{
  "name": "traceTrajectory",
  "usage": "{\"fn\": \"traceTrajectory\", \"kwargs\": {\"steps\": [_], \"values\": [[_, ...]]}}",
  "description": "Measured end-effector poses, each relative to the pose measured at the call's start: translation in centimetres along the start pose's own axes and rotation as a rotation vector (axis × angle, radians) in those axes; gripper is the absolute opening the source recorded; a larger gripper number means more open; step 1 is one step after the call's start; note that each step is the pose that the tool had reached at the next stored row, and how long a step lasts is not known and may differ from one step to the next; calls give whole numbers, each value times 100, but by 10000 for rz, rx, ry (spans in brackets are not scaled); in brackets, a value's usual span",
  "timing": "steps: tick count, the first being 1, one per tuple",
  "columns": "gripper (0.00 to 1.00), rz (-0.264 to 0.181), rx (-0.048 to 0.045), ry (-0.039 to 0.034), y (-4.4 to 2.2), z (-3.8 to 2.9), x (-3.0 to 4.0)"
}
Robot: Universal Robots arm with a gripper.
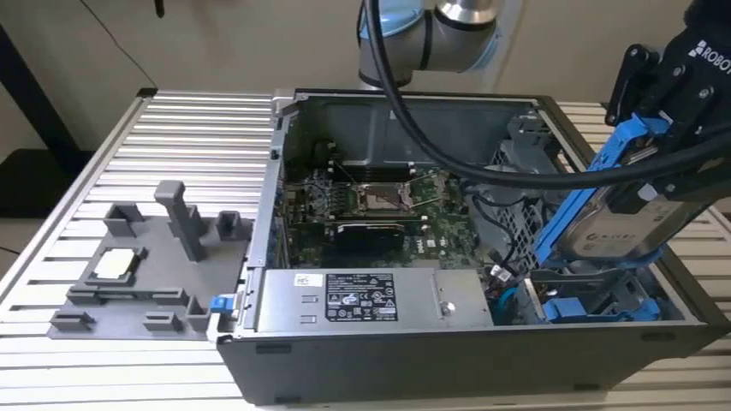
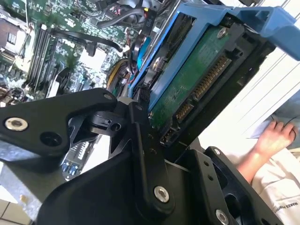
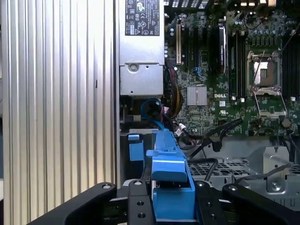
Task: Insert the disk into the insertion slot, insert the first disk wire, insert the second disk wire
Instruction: 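Insert the disk into the insertion slot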
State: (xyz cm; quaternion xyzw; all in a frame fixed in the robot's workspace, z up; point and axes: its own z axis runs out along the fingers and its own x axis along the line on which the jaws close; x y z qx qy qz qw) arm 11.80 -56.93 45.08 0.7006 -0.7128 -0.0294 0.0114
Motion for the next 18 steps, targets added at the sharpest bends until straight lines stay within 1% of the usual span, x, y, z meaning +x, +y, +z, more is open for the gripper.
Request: {"fn": "traceTrajectory", "kwargs": {"steps": [8,18], "values": [[33,1,-7,1,-17,42,12],[33,0,-6,1,-51,130,30]]}}
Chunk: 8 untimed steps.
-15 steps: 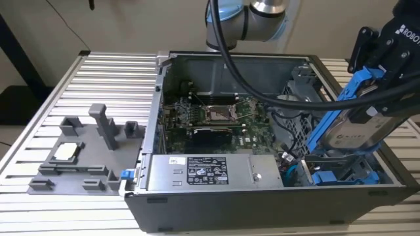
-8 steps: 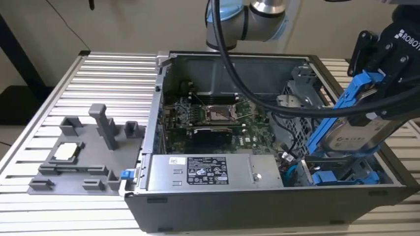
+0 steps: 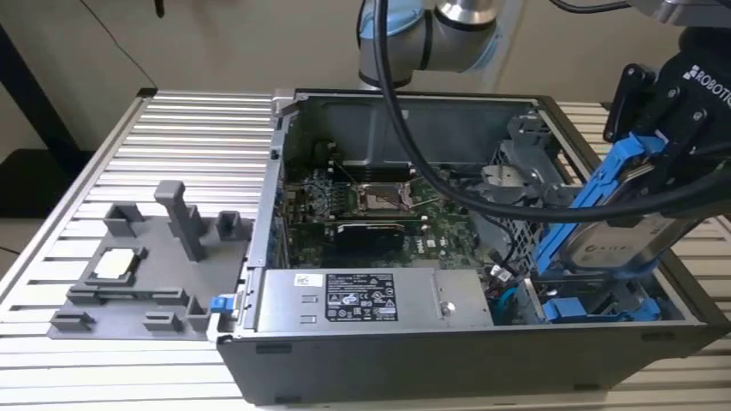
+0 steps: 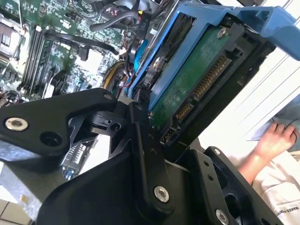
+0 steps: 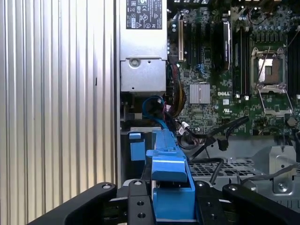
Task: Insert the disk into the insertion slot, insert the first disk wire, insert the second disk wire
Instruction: 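Insert the disk into the insertion slot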
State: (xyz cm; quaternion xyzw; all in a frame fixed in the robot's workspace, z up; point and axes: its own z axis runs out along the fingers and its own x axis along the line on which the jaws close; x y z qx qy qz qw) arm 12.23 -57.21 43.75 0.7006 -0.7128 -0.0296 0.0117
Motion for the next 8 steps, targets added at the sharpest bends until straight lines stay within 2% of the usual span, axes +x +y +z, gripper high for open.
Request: {"fn": "traceTrajectory", "kwargs": {"steps": [8], "values": [[33,-10,0,2,-30,85,8]]}}
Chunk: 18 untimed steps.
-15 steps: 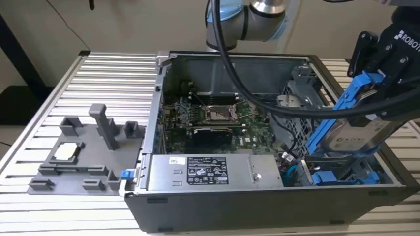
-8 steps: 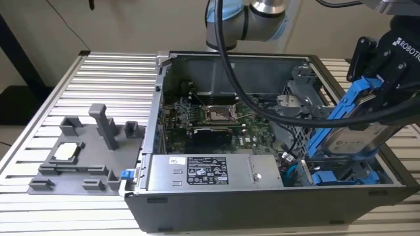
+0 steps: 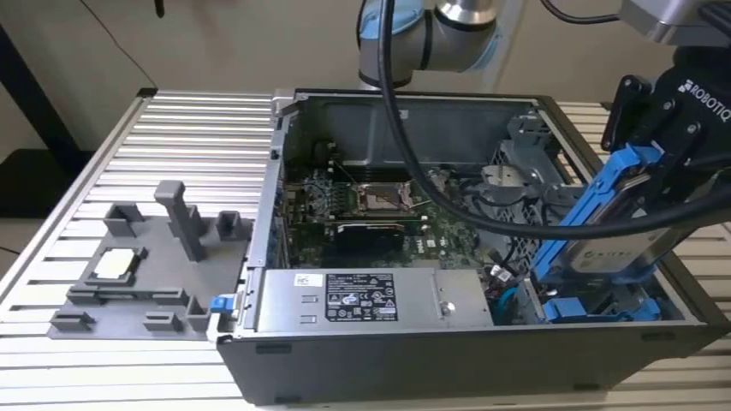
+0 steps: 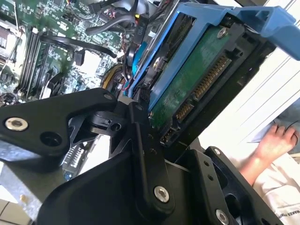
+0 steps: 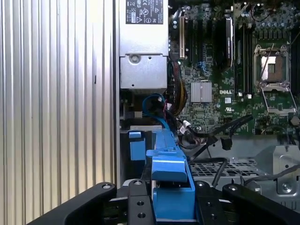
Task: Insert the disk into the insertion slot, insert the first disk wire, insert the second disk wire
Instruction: 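Insert the disk into the insertion slot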
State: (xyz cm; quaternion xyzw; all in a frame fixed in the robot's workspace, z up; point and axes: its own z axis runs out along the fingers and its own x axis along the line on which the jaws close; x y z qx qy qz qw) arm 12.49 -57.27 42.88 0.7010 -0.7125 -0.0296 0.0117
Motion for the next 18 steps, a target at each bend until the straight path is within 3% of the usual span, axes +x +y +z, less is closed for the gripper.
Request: {"fn": "traceTrajectory", "kwargs": {"steps": [18], "values": [[33,-48,-3,1,-62,201,26]]}}
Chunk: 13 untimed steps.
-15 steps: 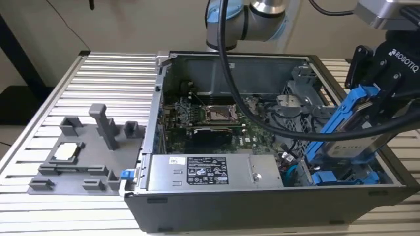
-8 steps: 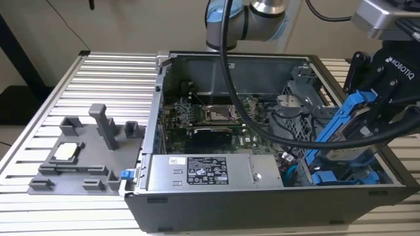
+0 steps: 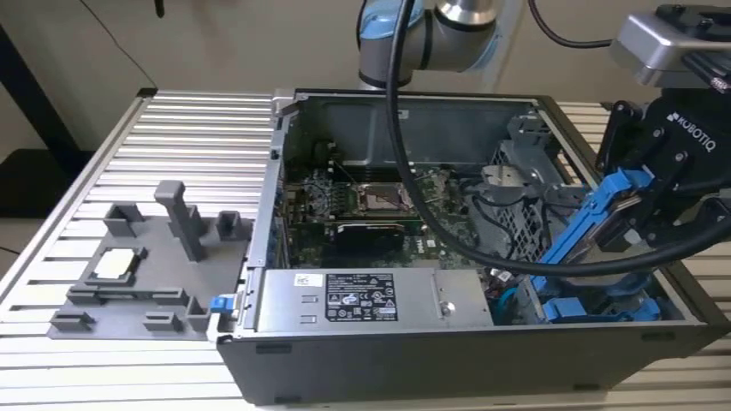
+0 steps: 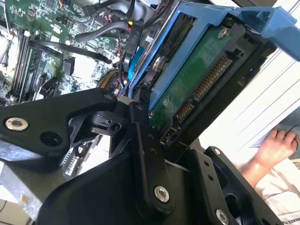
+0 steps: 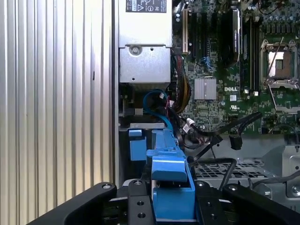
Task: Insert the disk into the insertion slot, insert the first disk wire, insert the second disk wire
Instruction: 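Insert the disk into the insertion slot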
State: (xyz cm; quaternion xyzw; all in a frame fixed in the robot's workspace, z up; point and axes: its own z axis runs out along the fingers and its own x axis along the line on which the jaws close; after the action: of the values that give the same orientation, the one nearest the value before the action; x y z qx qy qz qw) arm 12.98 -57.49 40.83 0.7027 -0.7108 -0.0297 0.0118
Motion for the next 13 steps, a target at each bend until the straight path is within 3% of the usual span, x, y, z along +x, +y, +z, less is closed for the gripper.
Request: {"fn": "traceTrajectory", "kwargs": {"steps": [13], "values": [[33,-3,-3,1,-16,232,14]]}}
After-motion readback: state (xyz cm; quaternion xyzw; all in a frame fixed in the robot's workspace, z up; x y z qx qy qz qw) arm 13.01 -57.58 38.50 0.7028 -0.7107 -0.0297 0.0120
